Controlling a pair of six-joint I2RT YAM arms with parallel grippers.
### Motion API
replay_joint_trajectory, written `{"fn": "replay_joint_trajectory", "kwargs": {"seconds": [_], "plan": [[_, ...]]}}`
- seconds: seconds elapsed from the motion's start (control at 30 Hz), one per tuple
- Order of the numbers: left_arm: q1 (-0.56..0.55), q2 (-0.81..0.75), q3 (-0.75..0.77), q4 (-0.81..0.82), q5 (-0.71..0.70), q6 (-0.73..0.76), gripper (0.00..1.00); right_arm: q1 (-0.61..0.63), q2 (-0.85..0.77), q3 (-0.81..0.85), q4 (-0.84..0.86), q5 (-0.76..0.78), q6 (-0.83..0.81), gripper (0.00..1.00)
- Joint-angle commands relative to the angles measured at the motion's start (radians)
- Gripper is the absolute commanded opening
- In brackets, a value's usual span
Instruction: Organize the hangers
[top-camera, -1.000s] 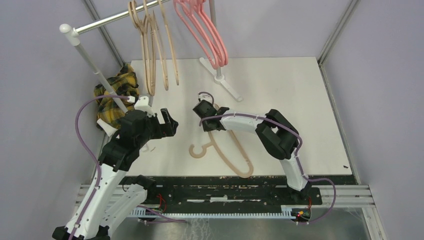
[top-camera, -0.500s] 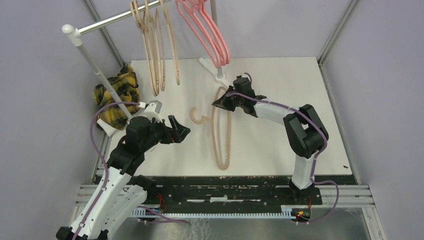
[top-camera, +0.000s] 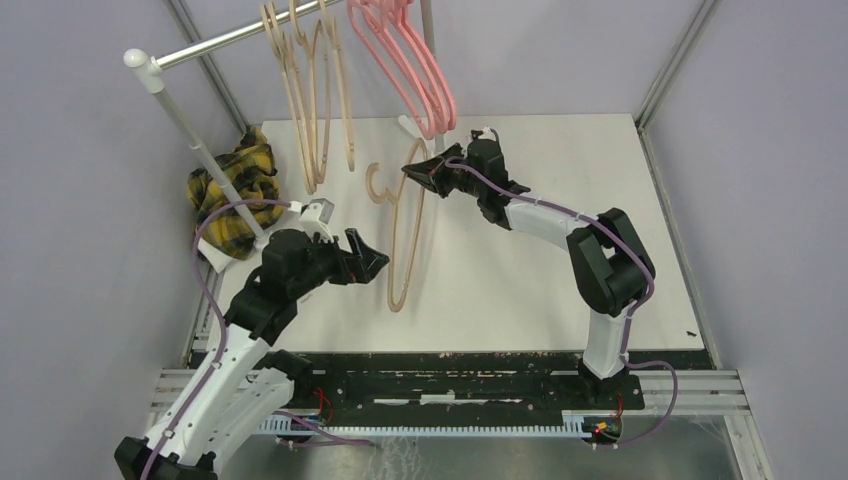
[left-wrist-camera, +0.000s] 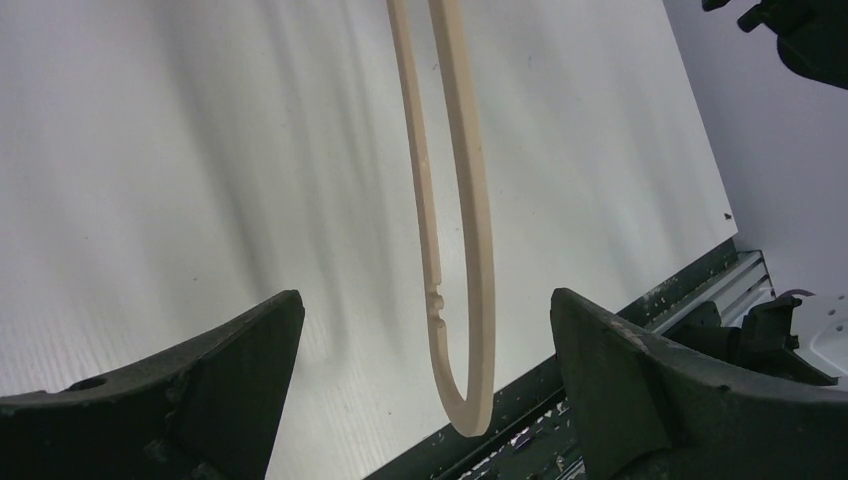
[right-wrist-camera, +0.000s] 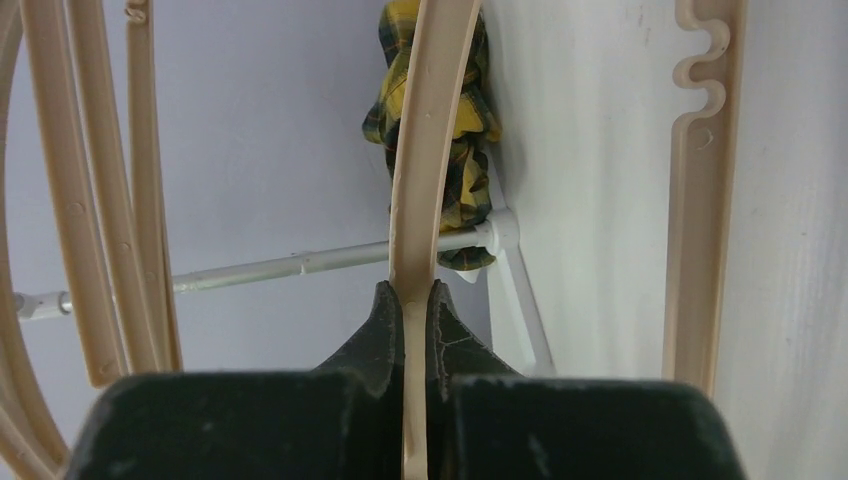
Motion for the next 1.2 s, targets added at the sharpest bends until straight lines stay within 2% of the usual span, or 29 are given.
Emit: {"fn": "replay_joint_trajectory", "kwargs": {"seconds": [0.0, 0.23, 0.33, 0.43, 0.5, 0.53, 0.6, 0.63, 0.67, 0.7, 0.8, 0.9, 0.93, 1.1, 1.17], "plan": [[-0.028, 0.028, -0.018, 0.085, 0.003, -0.023, 0.99, 0.02, -0.015, 0.06, 0.112, 0.007, 0.085, 0.01], [-0.11, 0.108, -0.02, 0.115, -0.064, -0.017, 0.99, 0.058, -0.012, 0.084, 0.164, 0.03, 0.17, 0.01], [-0.182, 0.152, -0.015, 0.128, -0.108, -0.025, 0.9, 0.072, -0.012, 0.082, 0.187, 0.036, 0.199, 0.01], [-0.232, 0.184, -0.01, 0.118, -0.151, -0.031, 0.74, 0.073, -0.013, 0.059, 0.232, 0.039, 0.244, 0.01], [-0.239, 0.201, -0.009, 0.107, -0.154, -0.037, 0.59, 0.072, -0.017, 0.051, 0.237, 0.032, 0.255, 0.01], [-0.239, 0.206, -0.009, 0.098, -0.157, -0.043, 0.49, 0.072, -0.02, 0.045, 0.232, 0.029, 0.255, 0.01], [-0.239, 0.214, -0.005, 0.065, -0.179, -0.054, 0.18, 0.072, -0.031, 0.027, 0.22, 0.028, 0.247, 0.01], [-0.24, 0.216, -0.003, 0.048, -0.196, -0.062, 0.06, 0.07, -0.035, 0.017, 0.214, 0.026, 0.24, 0.01], [-0.241, 0.214, -0.001, 0.031, -0.213, -0.069, 0.03, 0.069, -0.04, 0.006, 0.204, 0.024, 0.231, 0.03], [-0.241, 0.212, 0.003, 0.015, -0.225, -0.072, 0.03, 0.067, -0.046, -0.013, 0.187, 0.022, 0.222, 0.1], [-0.241, 0.221, 0.027, -0.068, -0.278, -0.094, 0.03, 0.058, -0.079, -0.055, 0.08, 0.02, 0.146, 0.47], [-0.24, 0.26, 0.053, -0.186, -0.334, -0.111, 0.03, 0.04, -0.139, -0.1, -0.101, 0.053, -0.001, 0.82], [-0.241, 0.271, 0.054, -0.212, -0.34, -0.115, 0.03, 0.031, -0.163, -0.12, -0.148, 0.074, -0.041, 0.88], [-0.242, 0.245, -0.016, -0.25, -0.375, -0.202, 0.03, -0.006, -0.258, -0.182, -0.311, 0.145, -0.207, 1.0], [-0.242, 0.226, -0.027, -0.274, -0.424, -0.245, 0.03, -0.013, -0.28, -0.164, -0.422, 0.16, -0.293, 1.0]]}}
